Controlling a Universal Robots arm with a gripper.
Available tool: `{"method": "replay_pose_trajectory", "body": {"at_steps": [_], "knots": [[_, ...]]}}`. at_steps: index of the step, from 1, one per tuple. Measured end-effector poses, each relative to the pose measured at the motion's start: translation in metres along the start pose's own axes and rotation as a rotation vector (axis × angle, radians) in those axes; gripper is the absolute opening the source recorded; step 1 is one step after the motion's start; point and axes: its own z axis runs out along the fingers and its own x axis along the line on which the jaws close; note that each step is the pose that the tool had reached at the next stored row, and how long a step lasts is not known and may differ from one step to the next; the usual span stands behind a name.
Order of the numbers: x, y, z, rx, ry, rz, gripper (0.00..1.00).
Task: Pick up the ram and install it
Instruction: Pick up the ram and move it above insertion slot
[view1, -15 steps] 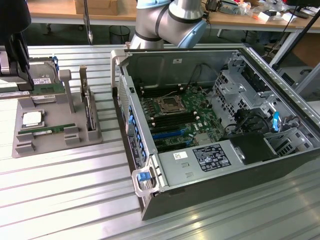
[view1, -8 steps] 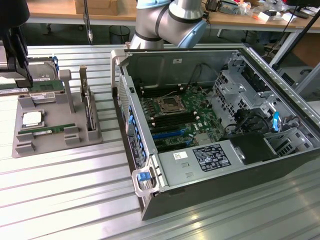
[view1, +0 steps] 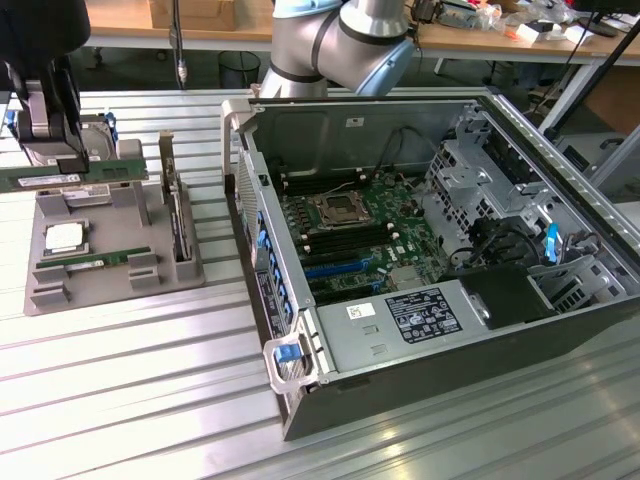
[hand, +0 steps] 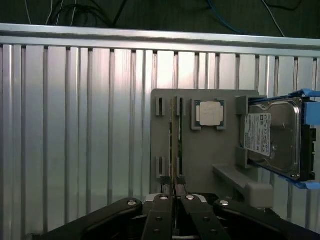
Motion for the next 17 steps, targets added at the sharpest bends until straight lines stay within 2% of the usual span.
{"method": "replay_pose_trajectory", "body": {"at_steps": [5,17], "knots": [[0.0,-0.0172,-0.0008,0.0,0.0005,0.0,0.12],[0.001,-0.0319,-0.0014,0.0,0.0023,0.0,0.12]]}}
